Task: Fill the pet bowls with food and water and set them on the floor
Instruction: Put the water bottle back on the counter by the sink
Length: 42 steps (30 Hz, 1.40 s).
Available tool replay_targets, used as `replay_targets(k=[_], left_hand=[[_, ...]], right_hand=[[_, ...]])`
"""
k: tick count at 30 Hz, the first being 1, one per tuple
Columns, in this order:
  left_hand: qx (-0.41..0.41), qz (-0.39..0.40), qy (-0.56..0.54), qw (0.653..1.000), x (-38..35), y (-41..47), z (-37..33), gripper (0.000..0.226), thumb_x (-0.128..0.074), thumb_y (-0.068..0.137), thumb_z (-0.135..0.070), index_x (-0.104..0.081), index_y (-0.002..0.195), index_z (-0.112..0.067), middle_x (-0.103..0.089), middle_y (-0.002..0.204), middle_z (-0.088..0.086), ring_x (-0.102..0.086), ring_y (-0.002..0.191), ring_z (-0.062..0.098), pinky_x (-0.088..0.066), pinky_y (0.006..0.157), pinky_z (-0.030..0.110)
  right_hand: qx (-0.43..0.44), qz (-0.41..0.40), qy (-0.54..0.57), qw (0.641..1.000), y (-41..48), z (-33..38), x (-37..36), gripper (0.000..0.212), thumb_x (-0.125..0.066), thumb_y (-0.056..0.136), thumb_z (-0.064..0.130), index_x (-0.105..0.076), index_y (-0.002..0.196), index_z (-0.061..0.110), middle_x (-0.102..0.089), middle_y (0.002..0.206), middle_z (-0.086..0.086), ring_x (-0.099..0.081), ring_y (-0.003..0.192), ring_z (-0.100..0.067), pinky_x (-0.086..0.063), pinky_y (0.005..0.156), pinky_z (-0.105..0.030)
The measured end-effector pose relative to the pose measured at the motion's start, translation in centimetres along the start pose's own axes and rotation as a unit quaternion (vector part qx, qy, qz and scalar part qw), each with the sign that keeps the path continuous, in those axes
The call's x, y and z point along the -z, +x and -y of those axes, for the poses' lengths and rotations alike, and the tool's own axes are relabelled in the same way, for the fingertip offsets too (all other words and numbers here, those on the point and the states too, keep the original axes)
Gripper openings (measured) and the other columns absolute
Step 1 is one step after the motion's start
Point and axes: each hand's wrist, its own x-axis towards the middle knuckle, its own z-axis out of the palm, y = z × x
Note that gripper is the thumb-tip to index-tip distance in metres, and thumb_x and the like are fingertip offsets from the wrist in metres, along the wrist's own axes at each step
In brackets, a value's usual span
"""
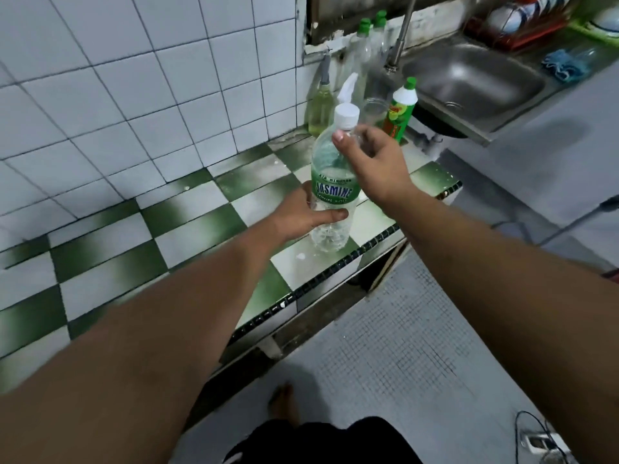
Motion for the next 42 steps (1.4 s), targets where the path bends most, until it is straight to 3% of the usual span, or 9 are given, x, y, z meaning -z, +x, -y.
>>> replay_targets(k=[5,11,16,19,26,31,36,40,42], left_hand=[[0.010,-0.071,0.000,0.997,-1.8,-8.2,0.9,0.064,-0.092,0.069,-0.042,-0.061,0.124,-0.029,-0.073,0.118,-0.011,-0.066,0.114,0.008,-0.050,0.100,0.029],[0.021,-0.133,-0.056,0.989,-5.0,-19.9,3.1,0.065,-0.089,0.078,-0.022,-0.058,0.135,-0.013,-0.073,0.124,0.000,-0.069,0.113,0.012,-0.056,0.091,0.025],[0.069,-0.169,-0.066,0.981,-6.3,-28.3,6.1,0.062,-0.087,0.079,-0.013,-0.058,0.134,-0.007,-0.072,0.125,0.009,-0.068,0.118,0.023,-0.051,0.106,0.045],[0.096,-0.160,-0.029,0.982,-6.4,-32.1,7.6,0.071,-0.090,0.076,-0.031,-0.057,0.137,-0.015,-0.071,0.128,0.005,-0.065,0.121,0.024,-0.048,0.109,0.049],[0.121,-0.195,-0.057,0.972,-7.6,-38.4,13.7,0.067,-0.093,0.072,-0.023,-0.061,0.132,-0.024,-0.074,0.118,-0.012,-0.068,0.111,0.003,-0.052,0.097,0.025],[0.173,-0.178,-0.103,0.963,-8.9,-40.3,23.0,0.081,-0.093,0.070,-0.010,-0.053,0.141,-0.013,-0.069,0.131,0.000,-0.065,0.123,0.013,-0.048,0.111,0.042],[0.182,-0.207,-0.116,0.954,-10.1,-38.7,36.5,0.074,-0.096,0.067,-0.013,-0.062,0.132,-0.016,-0.074,0.123,-0.001,-0.069,0.116,0.014,-0.054,0.103,0.043],[0.209,-0.236,-0.088,0.945,-10.0,-35.7,47.2,0.078,-0.098,0.064,-0.023,-0.061,0.133,-0.025,-0.072,0.124,-0.005,-0.068,0.117,0.016,-0.052,0.105,0.049],[0.202,-0.256,-0.077,0.942,-9.5,-33.8,52.0,0.077,-0.097,0.065,-0.023,-0.060,0.133,-0.024,-0.072,0.124,-0.006,-0.068,0.115,0.013,-0.053,0.104,0.049]], right_hand=[[0.023,0.055,0.011,0.998,-6.4,0.1,-0.8,0.041,-0.072,0.089,0.041,-0.068,0.114,0.008,-0.075,0.107,-0.007,-0.073,0.101,-0.021,-0.056,0.095,-0.048],[0.017,0.151,0.019,0.988,-14.9,0.0,-3.1,0.065,-0.074,0.076,0.057,-0.066,0.117,0.007,-0.074,0.111,-0.008,-0.072,0.103,-0.021,-0.057,0.094,-0.046],[0.005,0.217,0.026,0.976,-21.4,-1.2,-6.0,0.058,-0.074,0.078,0.054,-0.067,0.112,0.009,-0.075,0.106,-0.007,-0.072,0.101,-0.020,-0.057,0.094,-0.047],[-0.004,0.247,0.021,0.969,-24.3,-2.3,-7.6,0.055,-0.073,0.078,0.054,-0.066,0.110,0.010,-0.074,0.106,-0.006,-0.072,0.100,-0.020,-0.058,0.093,-0.046],[-0.008,0.314,0.001,0.949,-29.9,-7.3,-10.5,0.038,-0.072,0.089,0.039,-0.064,0.116,0.013,-0.073,0.111,0.000,-0.068,0.107,-0.014,-0.057,0.094,-0.036],[-0.012,0.351,-0.044,0.935,-34.1,-14.9,-13.2,0.052,-0.074,0.086,0.042,-0.063,0.132,0.020,-0.070,0.121,0.006,-0.065,0.110,-0.001,-0.056,0.093,-0.024],[-0.018,0.346,-0.070,0.935,-35.6,-27.5,-18.5,0.052,-0.069,0.090,0.044,-0.058,0.136,0.024,-0.064,0.130,0.002,-0.060,0.121,-0.008,-0.050,0.105,-0.035],[-0.004,0.303,-0.143,0.942,-35.4,-38.6,-23.8,0.057,-0.060,0.090,0.055,-0.054,0.139,0.024,-0.053,0.123,0.000,-0.051,0.111,0.000,-0.035,0.098,-0.001],[-0.007,0.290,-0.150,0.945,-34.2,-43.3,-26.6,0.056,-0.059,0.091,0.056,-0.055,0.138,0.024,-0.051,0.121,0.000,-0.051,0.110,-0.003,-0.037,0.098,-0.005]])
